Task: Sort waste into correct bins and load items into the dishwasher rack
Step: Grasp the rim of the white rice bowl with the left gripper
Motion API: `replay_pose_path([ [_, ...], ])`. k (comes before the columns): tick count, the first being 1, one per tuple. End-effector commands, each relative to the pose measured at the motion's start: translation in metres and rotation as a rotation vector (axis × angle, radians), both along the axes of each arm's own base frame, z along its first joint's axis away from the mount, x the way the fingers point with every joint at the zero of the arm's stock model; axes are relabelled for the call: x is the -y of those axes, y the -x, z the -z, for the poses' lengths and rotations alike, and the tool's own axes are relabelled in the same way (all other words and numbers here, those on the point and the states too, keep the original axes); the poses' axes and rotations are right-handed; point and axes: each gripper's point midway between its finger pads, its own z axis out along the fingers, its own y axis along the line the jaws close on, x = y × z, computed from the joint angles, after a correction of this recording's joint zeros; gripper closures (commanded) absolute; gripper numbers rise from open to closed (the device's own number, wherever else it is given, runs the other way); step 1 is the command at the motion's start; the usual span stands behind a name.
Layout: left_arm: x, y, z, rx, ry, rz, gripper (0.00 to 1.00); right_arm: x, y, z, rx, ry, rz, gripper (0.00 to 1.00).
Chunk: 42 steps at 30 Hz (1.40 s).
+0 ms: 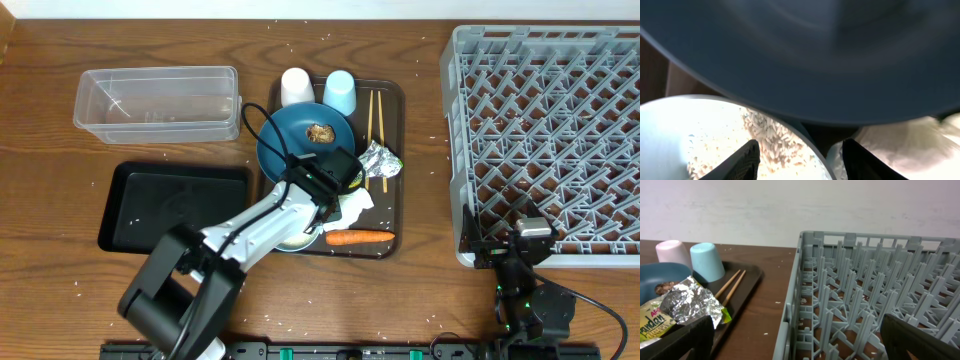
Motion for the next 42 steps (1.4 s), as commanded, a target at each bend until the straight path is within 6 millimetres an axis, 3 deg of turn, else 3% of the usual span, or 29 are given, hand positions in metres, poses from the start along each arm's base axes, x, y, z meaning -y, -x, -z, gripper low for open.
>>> replay_pose_path([
  [1,-0.0078,0.0038,0.0152,-0.027,-0.046,-0.03,0.46,-0.0029,0.0004,0.0001,0.002,0.001,-0.011,0.01],
  [7,-0.0083,0.0044,0.0181,-0.033,-0.052,-0.03,0.46,-0.0029,0.0004,0.0001,0.002,0.001,-0.011,0.01],
  [14,-0.0067,0.0045,0.018,-0.031,-0.05,-0.026,0.54,-0.0029,0.0004,0.0001,0.002,0.001,-0.011,0.01],
  [28,-0.0065,0.0044,0.0178,-0.03,-0.049,-0.026,0.76,-0.0029,0.0004,0.0001,0.002,0.001,-0.011,0.01],
  [32,-0.0063,0.0046,0.0179,-0.03,-0.049,-0.025,0.78,-0.0029,0.0004,0.0,0.002,0.001,-0.011,0.01],
  [35,-0.004,0.0059,0.0177,-0.03,-0.049,-0.017,0.87,-0.0029,0.0004,0.0,0.002,0.001,-0.011,0.01],
  [40,0.0006,0.0074,0.0173,-0.024,-0.048,-0.002,0.89,-0.0029,0.0004,0.0001,0.002,0.001,-0.011,0.01],
  [42,0.0005,0.0072,0.0171,-0.023,-0.048,-0.002,0.94,-0.0029,0.0004,0.0,0.002,0.001,-0.011,0.01],
])
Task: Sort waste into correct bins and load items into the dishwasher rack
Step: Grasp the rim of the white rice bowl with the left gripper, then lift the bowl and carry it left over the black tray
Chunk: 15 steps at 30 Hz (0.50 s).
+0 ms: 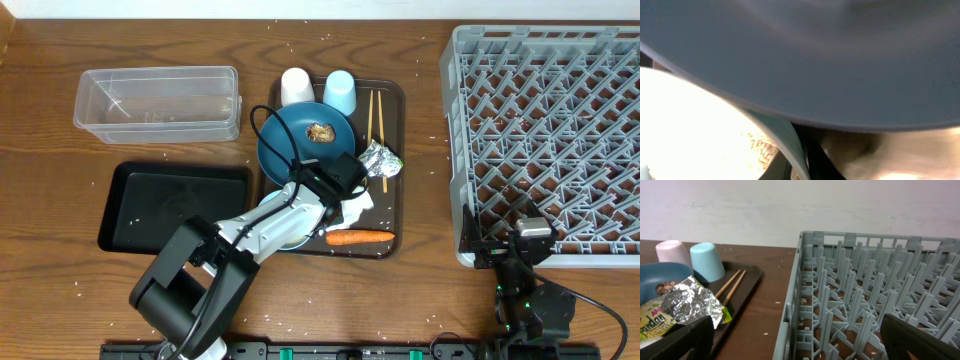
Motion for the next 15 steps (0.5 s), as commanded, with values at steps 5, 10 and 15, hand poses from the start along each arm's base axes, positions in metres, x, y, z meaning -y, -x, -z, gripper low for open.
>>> replay_pose_path([
  [5,-0.001,0.002,0.004,-0.006,-0.01,-0.001,0.94,-0.003,0.0,0.0,0.002,0.001,-0.011,0.01],
  [10,0.0,0.003,-0.001,-0.002,-0.003,0.002,0.94,-0.003,0.0,0.0,0.002,0.001,-0.011,0.01],
  [15,0.004,0.004,-0.016,0.023,0.019,0.011,0.94,-0.003,0.0,0.0,0.002,0.001,-0.011,0.01],
])
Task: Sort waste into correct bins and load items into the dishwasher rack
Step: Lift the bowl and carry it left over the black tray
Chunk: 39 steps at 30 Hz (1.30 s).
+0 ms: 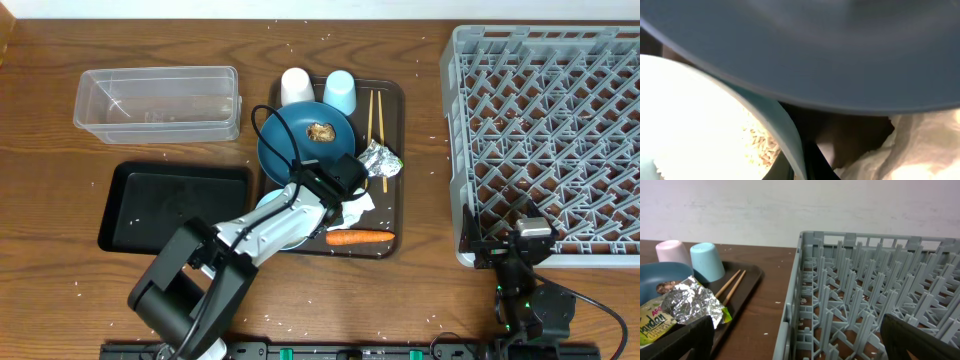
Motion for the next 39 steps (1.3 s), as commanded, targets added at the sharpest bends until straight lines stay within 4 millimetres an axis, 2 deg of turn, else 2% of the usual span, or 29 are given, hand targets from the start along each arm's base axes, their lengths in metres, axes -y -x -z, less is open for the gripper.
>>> replay_pose_path([
  [1,0.006,0.001,-0.014,0.03,0.035,0.008,0.94,-0.003,0.0,0.0,0.002,0.001,-0.011,0.01],
  [13,0.012,0.006,-0.052,0.096,0.094,0.031,0.94,-0.003,0.0,0.0,0.002,0.001,-0.011,0.01],
  [21,-0.004,0.004,-0.08,0.135,0.125,-0.008,0.94,-0.003,0.0,0.0,0.002,0.001,-0.011,0.01],
  [29,-0.038,-0.013,-0.119,0.209,0.221,-0.08,0.94,-0.003,0.0,0.0,0.002,0.001,-0.011,0.01],
  [39,-0.1,-0.042,-0.13,0.161,0.492,-0.149,0.94,-0.003,0.0,0.0,0.002,0.001,-0.011,0.01],
])
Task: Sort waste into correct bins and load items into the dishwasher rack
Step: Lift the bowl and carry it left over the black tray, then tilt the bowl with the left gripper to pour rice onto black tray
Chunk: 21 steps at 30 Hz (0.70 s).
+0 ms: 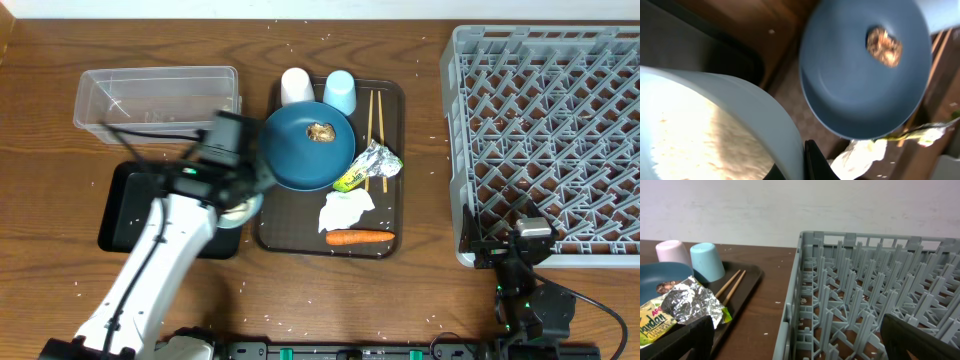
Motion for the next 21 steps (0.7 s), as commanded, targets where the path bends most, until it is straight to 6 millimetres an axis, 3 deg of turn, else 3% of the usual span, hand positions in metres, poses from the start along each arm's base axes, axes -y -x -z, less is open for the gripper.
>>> replay_pose_path([
  [1,0.0,-0.002,-0.009,0.027,0.146,0.119,0.94,-0.003,0.0,0.0,0.002,0.001,-0.011,0.01],
  [8,-0.038,-0.011,-0.029,0.121,0.374,0.118,0.94,-0.003,0.0,0.0,0.002,0.001,-0.011,0.01],
  [11,-0.045,-0.011,-0.033,0.155,0.464,0.141,0.94,-0.003,0.0,0.0,0.002,0.001,-0.011,0.01],
  [21,-0.056,-0.01,-0.005,0.156,0.779,0.143,0.94,-0.003,0.0,0.0,0.002,0.001,-0.011,0.01],
])
